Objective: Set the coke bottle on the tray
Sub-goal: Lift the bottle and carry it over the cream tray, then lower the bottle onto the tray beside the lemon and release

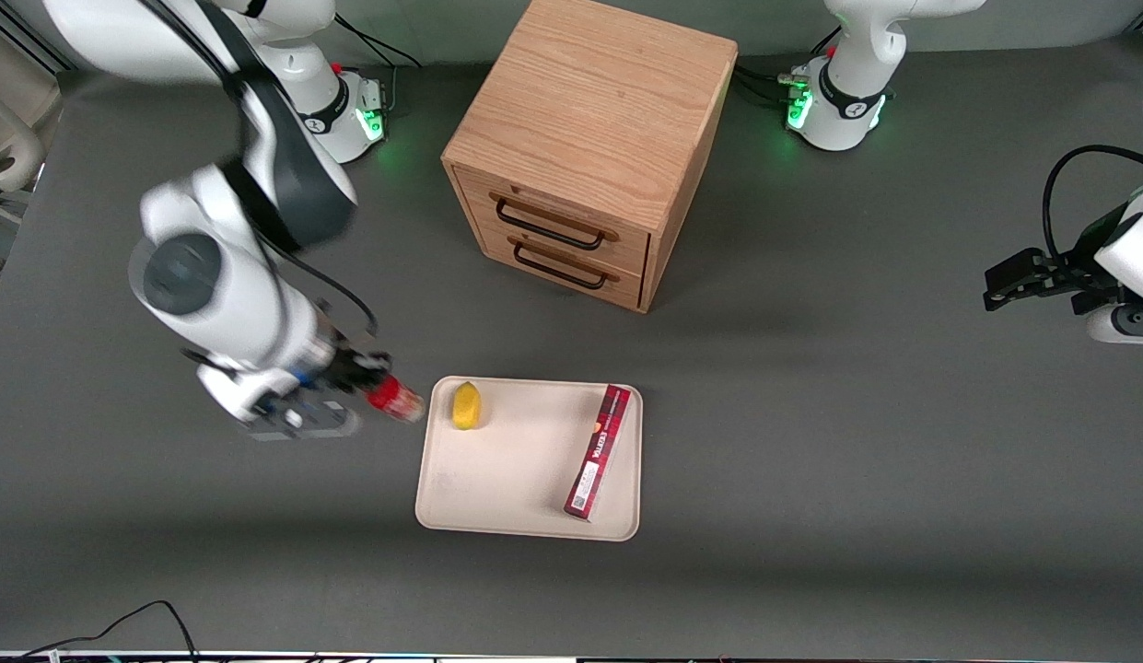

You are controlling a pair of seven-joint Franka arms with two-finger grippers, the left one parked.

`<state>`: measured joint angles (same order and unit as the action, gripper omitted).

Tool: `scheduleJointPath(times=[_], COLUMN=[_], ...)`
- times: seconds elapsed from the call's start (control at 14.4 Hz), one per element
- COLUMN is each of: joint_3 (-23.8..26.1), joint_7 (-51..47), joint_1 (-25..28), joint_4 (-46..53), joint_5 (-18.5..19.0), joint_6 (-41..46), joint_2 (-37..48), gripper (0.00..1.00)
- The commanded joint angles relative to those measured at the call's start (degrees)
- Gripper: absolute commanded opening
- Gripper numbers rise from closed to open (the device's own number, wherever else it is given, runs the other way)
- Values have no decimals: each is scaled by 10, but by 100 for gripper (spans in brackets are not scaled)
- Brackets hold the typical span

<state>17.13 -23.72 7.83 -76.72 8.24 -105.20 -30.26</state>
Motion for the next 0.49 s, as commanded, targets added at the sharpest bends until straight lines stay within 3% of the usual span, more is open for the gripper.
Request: scheduleJointPath(times=[0.0, 0.21, 0.42], joint_3=[-30, -80, -82], joint_7=[-18, -40, -47], joint_1=[42, 89, 91], joint_4=[165, 177, 177], joint_5=[15, 13, 13], joint_6=[16, -37, -71], joint_2=[-122, -153, -170], gripper=[0, 0, 0])
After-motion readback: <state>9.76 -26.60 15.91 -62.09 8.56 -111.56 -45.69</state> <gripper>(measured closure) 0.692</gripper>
